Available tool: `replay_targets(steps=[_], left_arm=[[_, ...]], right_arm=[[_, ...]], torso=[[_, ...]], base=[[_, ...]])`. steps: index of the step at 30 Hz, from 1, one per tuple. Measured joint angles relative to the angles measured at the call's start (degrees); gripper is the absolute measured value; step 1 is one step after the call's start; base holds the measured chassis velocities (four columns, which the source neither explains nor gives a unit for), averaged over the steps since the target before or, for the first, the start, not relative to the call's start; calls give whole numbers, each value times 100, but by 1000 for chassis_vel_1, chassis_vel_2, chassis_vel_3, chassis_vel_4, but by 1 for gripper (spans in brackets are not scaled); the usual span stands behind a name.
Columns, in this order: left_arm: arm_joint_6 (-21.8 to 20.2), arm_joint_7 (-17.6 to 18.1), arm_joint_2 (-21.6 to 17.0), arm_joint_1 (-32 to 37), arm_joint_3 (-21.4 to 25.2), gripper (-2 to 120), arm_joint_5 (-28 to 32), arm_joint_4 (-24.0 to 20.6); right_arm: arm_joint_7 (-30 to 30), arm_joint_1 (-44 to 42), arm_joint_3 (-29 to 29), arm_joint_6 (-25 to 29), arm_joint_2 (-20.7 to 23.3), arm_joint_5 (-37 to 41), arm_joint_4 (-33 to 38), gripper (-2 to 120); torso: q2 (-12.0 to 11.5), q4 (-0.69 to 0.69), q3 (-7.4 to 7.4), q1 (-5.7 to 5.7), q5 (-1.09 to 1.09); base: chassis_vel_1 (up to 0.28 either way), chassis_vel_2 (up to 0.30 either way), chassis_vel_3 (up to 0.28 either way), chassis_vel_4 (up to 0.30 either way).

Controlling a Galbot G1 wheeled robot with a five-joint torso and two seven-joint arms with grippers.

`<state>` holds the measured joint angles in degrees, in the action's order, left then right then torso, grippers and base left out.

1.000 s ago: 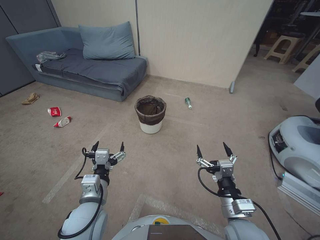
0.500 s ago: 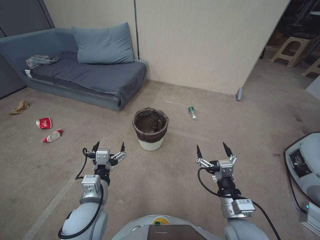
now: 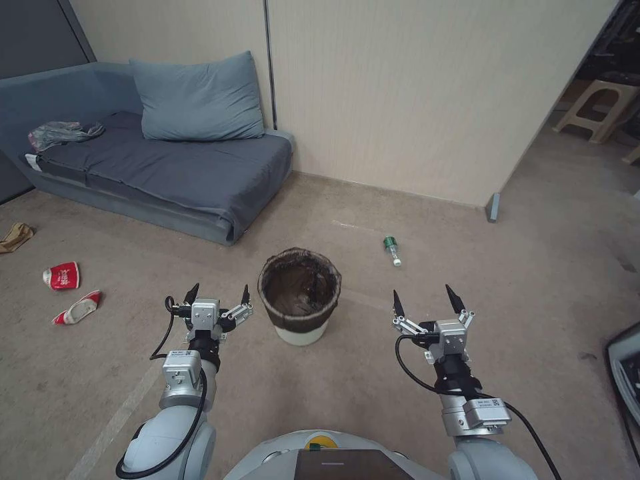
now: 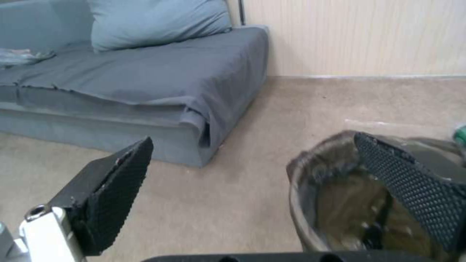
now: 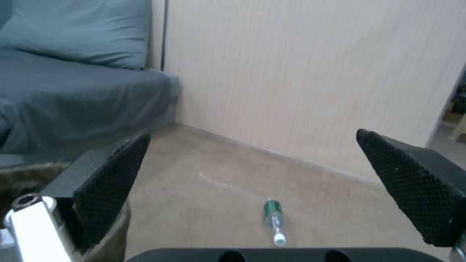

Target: Pick up the trash bin, then pick up the garbage from the floor and place it into the trash bin.

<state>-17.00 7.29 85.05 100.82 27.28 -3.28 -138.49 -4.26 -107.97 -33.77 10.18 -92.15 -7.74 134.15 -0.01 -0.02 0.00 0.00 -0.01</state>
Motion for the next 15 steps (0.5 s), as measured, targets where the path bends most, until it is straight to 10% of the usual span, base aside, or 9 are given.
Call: replay_targets(steps=[15], left_arm=[[68, -207, -13, 20, -40, 100, 213, -3]], right_arm=[[90, 14, 26, 272, 2, -117, -99, 100]], torso=[[0, 2, -1, -1, 1]], base=[[-89, 95, 98, -90]])
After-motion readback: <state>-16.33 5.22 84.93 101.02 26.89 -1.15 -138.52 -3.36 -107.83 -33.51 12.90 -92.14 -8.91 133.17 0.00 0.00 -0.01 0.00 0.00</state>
